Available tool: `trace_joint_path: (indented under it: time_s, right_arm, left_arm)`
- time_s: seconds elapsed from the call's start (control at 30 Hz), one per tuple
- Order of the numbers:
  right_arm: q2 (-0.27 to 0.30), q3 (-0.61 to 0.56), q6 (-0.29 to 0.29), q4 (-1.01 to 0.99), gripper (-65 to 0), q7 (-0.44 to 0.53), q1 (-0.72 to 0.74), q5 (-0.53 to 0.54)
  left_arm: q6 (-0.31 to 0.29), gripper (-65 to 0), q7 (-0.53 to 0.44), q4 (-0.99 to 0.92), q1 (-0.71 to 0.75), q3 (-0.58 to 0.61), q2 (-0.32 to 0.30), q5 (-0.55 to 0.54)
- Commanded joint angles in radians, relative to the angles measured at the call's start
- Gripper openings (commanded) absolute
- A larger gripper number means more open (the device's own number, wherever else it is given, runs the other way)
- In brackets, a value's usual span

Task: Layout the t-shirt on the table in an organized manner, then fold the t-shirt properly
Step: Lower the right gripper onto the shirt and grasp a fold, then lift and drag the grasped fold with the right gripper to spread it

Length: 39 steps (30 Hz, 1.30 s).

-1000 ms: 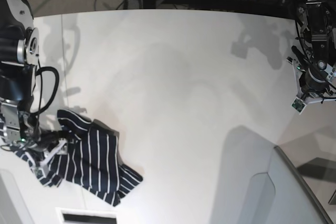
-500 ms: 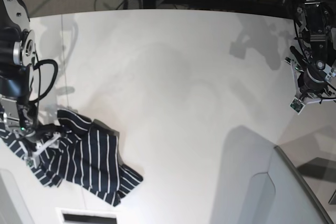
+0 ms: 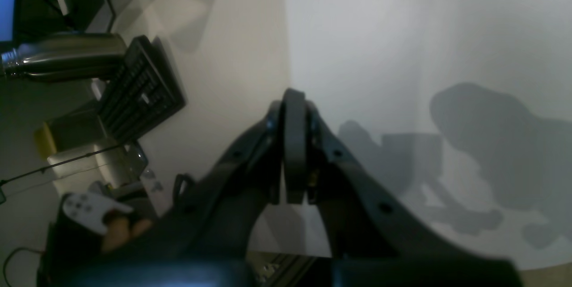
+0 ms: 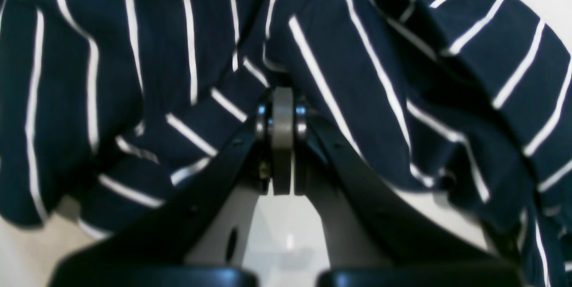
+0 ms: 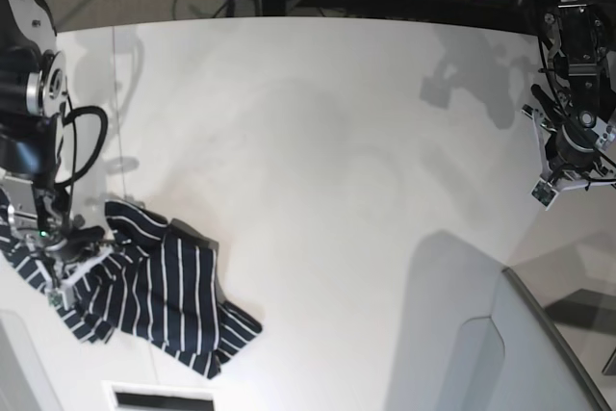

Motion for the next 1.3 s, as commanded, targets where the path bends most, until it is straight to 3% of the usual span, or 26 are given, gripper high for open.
trace_joint_path:
  time_s: [0.0, 0.2, 0.3, 0.7, 1.07, 1.2, 1.27]
  right_arm:
    - [0.016, 0.005, 0.002, 0.076, -64.8, -0.017, -0.003, 0.004]
    - [-0.001, 0.005, 0.002, 0.497, -64.8, -0.201, -0.202, 0.009]
    - [-0.038, -0.001, 0.004, 0.550, -64.2, -0.256, -0.225, 0.007]
    - [-0.120, 0.000, 0.005, -0.021, -64.8, -0.110, 0.017, 0.007]
    - [-0.380, -0.001, 0.045, -0.042, -64.8, -0.112, -0.052, 0.007]
    - [-0.403, 0.002, 0.048, -0.044, -64.8, -0.168, -0.059, 0.007]
    - [-0.403, -0.056, 0.068, -0.040, -64.8, -0.204, -0.059, 0.018]
  left_arm:
    - [0.008, -65.0, -0.006, 0.014, -0.009, -0.004, -0.018, 0.009]
    - [0.008, -65.0, -0.006, 0.016, -0.020, -0.002, -0.016, 0.003]
    - [0.008, -65.0, -0.006, 0.016, -0.020, -0.002, -0.015, 0.003]
    - [0.008, -65.0, -0.006, 0.031, -0.009, 0.055, -0.001, 0.003]
    - [0.008, -65.0, -0.006, 0.031, -0.009, 0.052, -0.003, 0.009]
    - [0.008, -65.0, -0.006, 0.029, -0.009, 0.050, -0.007, 0.009]
    - [0.008, -65.0, -0.006, 0.023, -0.009, 0.050, -0.009, 0.009]
